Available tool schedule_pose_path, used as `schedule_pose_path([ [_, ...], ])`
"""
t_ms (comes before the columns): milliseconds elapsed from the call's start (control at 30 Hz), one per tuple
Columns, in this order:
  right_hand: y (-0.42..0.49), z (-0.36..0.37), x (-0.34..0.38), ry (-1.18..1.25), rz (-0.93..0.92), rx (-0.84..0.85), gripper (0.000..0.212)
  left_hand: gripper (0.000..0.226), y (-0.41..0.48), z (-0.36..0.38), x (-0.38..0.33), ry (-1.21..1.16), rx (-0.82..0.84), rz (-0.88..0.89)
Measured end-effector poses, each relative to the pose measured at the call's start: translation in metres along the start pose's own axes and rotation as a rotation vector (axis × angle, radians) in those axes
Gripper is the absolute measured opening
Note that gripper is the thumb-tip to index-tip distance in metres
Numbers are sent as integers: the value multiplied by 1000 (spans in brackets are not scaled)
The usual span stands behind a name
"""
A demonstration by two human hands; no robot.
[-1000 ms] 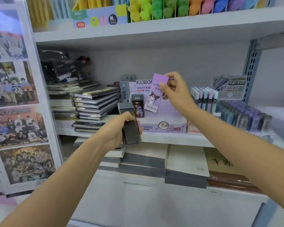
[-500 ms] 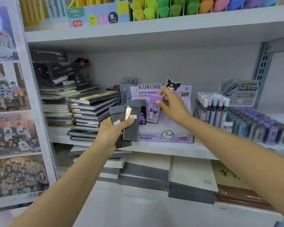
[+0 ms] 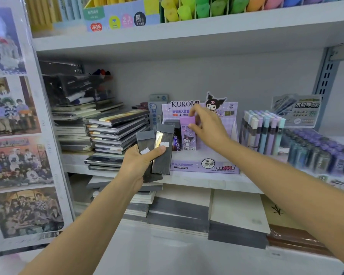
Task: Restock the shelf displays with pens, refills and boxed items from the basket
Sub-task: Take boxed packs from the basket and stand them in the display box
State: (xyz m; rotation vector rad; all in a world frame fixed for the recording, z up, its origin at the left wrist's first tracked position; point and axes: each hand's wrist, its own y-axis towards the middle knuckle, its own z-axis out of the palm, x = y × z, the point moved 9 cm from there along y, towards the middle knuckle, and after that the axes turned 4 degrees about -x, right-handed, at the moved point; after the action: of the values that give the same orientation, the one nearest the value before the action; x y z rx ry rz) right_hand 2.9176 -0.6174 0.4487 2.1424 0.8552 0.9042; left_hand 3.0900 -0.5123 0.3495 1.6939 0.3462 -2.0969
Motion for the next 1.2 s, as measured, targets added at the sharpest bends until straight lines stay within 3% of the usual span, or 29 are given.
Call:
schedule_pose_path([
  [267, -5, -14, -7, -63, 87, -48, 17, 30, -5, 5, 0, 23, 17, -3],
  [367, -9, -21, 8, 324, 141, 2, 25, 27, -9, 12, -1, 65, 39, 3],
  [467, -30, 3, 25, 725, 313, 285, 31, 29, -16, 23, -4, 108, 71, 36],
  [600, -40, 5, 30, 819, 381, 352, 18, 33, -28, 34, -9, 118, 141, 27],
  [667, -41, 2, 31, 864, 393, 386, 29, 32, -33, 36, -9, 110, 182, -56],
  [733, -41, -1, 32, 820, 377, 400, 38, 30, -36, 38, -9, 76, 206, -117],
  [867, -31, -12, 27, 748, 343, 337, 11, 21, -35, 27, -16, 33, 68, -54],
  [1067, -9, -43, 23, 541, 209, 141, 37, 20, -28, 3, -29, 51, 30, 52],
  [1200, 1, -44, 29, 470, 140, 29, 36, 17, -24, -9, -32, 74, 10, 109],
])
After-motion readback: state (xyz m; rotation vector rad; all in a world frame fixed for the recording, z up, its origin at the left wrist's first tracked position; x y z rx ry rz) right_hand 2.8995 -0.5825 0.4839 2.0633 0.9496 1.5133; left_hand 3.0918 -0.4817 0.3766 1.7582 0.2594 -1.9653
